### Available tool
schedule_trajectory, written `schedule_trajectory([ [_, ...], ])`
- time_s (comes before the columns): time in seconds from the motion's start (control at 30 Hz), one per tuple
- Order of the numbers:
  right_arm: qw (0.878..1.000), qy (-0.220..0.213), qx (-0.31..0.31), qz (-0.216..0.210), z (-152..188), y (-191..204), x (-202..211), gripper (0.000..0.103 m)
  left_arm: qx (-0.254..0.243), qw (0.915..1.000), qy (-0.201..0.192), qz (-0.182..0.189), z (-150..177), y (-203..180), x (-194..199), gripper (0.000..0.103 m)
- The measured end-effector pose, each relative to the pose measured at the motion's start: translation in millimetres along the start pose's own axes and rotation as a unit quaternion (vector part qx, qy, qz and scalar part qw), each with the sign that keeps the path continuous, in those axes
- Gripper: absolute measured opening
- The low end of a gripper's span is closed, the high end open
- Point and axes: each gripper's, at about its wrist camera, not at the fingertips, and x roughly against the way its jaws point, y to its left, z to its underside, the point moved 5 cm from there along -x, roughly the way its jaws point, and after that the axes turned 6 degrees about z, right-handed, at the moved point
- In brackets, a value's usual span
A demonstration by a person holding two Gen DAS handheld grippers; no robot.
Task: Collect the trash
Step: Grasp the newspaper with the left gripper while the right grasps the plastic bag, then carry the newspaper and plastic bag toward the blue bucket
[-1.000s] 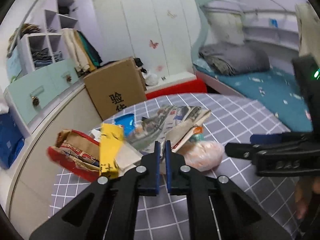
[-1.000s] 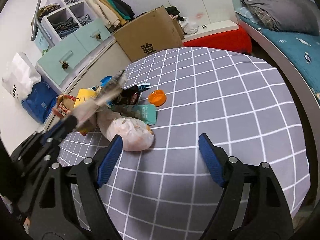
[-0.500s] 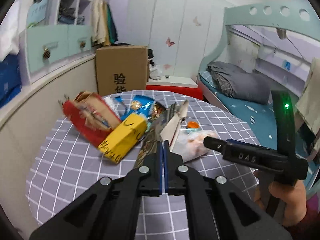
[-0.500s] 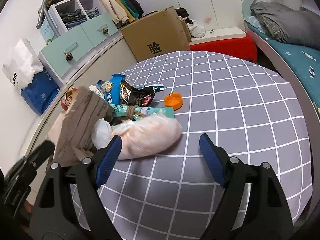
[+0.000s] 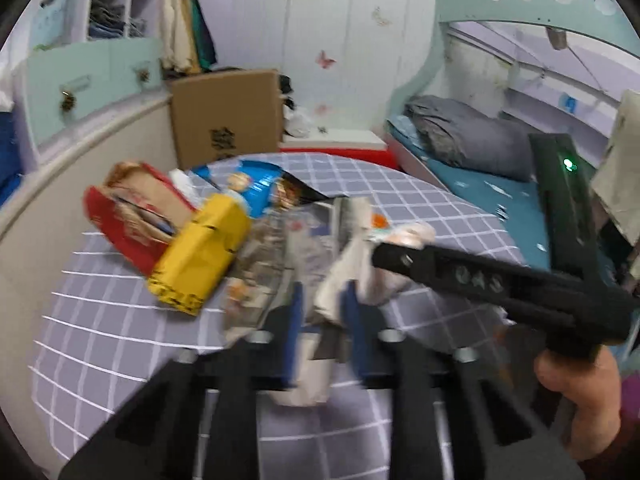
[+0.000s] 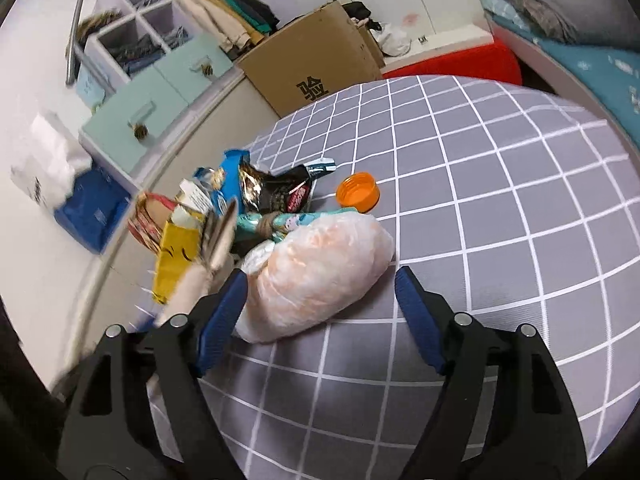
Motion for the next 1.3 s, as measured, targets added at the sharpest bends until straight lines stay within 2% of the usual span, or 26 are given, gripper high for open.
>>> schedule_trajectory([
  [0.13,1.000,-0.005,-0.025,-0.009,-4.7,-6.0,-4.2,0.074,0.008,0.9999,-0.007,0.003,-0.3,-2.5,2.9,0.002],
  [0.17,1.000,-0.005,-0.026,-0.008,-5.6,-5.8,-5.0,0.057,0.009,0.9999,-0.011,-0.001,-0.9,-1.9,5.0,0.001],
  [0.2,0.999,-0.002,-0.028,-0.017,-5.2,-4.7,-6.6,0.050,0.010,0.9998,-0.017,-0.004,-1.5,-1.3,7.9,0.001],
  [0.37,0.999,-0.016,-0.011,-0.037,-3.5,4.1,0.5,0.038,0.018,0.9991,-0.036,-0.014,-4.8,0.8,20.5,0.001],
  [0.57,0.998,-0.051,0.012,-0.041,-3.1,10.1,30.9,0.036,0.026,0.9967,-0.075,-0.017,-17.4,-3.7,49.4,0.001],
  [0.7,0.996,-0.081,0.027,-0.039,-2.6,10.6,61.8,0.036,0.024,0.9951,-0.096,0.000,-28.0,-18.3,65.7,0.000],
  [0.9,0.992,-0.121,0.029,-0.035,0.7,-10.1,112.3,0.036,0.001,0.9924,-0.118,0.035,-38.2,-63.8,90.9,0.000],
  [1.03,0.988,-0.150,0.017,-0.021,6.3,-42.6,150.2,0.036,-0.034,0.9904,-0.118,0.063,-41.8,-115.2,92.8,0.000],
  [1.2,0.980,-0.195,-0.025,0.034,17.4,-113.6,202.2,0.036,-0.073,0.9875,-0.094,0.103,-39.0,-186.5,68.2,0.000],
  [1.3,0.972,-0.216,-0.058,0.071,29.8,-164.0,231.3,0.036,-0.103,0.9822,-0.074,0.138,-32.5,-241.0,44.3,0.001],
])
